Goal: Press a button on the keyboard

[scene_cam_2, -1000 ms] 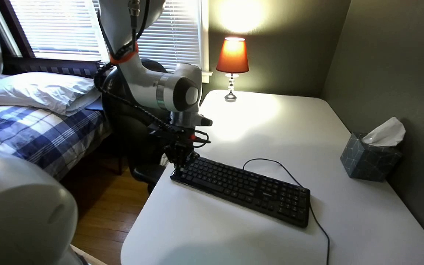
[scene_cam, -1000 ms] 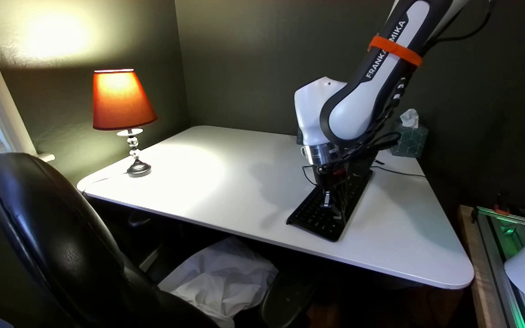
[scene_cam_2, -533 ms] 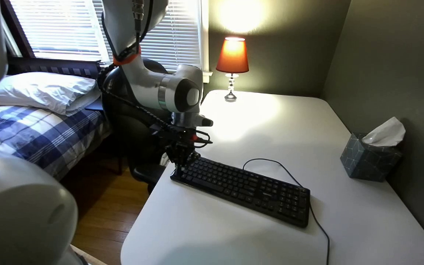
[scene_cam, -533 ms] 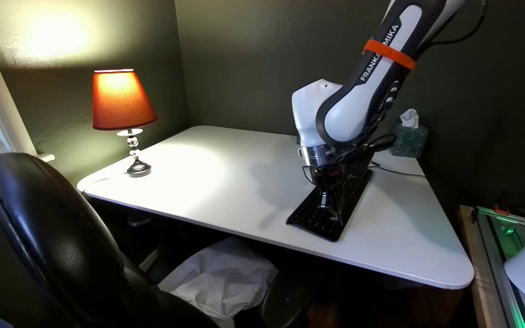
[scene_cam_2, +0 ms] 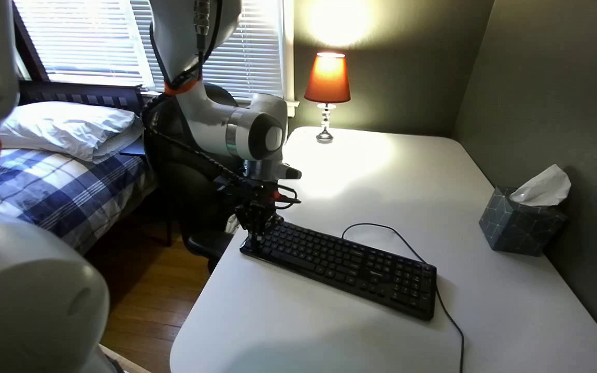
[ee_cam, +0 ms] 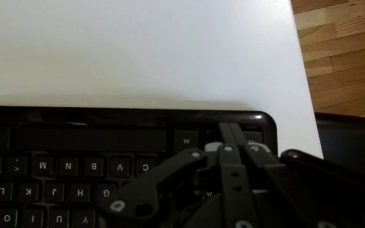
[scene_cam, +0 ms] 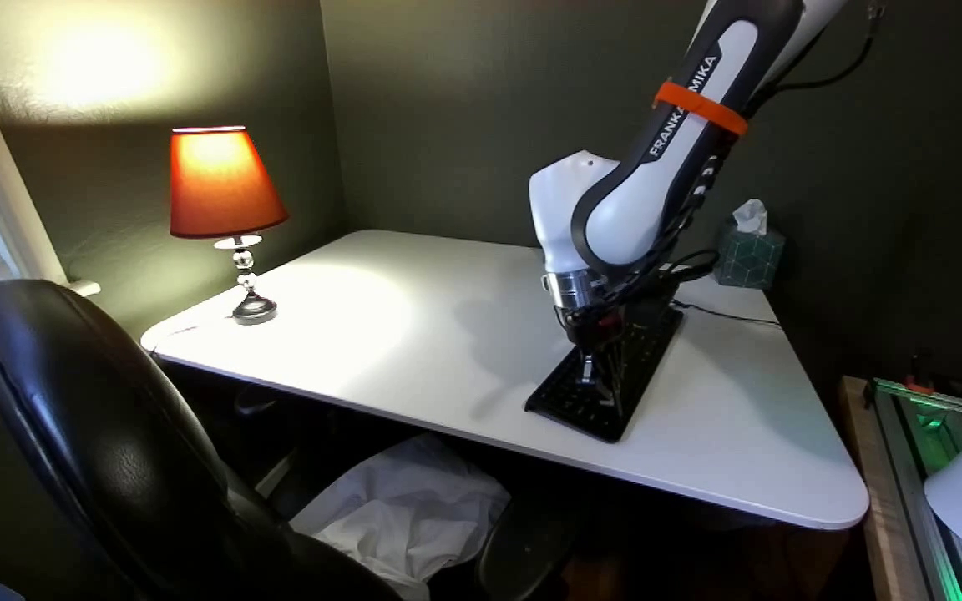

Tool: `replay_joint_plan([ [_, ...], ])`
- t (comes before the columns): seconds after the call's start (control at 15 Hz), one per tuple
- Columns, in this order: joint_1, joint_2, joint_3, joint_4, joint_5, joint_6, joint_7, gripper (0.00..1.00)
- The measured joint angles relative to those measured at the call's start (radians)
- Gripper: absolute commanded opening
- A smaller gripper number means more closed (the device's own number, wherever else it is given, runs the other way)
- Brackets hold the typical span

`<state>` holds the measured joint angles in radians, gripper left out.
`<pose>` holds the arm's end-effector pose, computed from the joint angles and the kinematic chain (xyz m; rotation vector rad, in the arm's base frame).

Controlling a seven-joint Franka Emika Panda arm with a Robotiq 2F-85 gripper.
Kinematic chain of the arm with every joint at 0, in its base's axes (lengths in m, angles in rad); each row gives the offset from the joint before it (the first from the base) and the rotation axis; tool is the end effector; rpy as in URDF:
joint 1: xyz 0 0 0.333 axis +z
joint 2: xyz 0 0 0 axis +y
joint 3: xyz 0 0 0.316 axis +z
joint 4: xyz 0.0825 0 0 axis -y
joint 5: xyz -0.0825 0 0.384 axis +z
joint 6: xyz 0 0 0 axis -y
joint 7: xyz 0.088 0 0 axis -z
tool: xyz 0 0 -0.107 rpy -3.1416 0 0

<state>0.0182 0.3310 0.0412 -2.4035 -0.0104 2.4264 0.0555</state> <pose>0.4591 0.0286 0.1566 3.0949 0.0196 -0.4800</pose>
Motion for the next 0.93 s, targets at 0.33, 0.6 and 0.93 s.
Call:
replay_joint_plan([
  [0.33,-0.005,0.009,0.0,0.006,0.013,0.0,-0.002,0.0],
  [0.6,-0.009,0.009,0.0,0.008,0.027,0.0,-0.005,0.0],
  [0.93,-0.009,0.008,0.0,0.008,0.028,0.0,-0.005,0.0],
])
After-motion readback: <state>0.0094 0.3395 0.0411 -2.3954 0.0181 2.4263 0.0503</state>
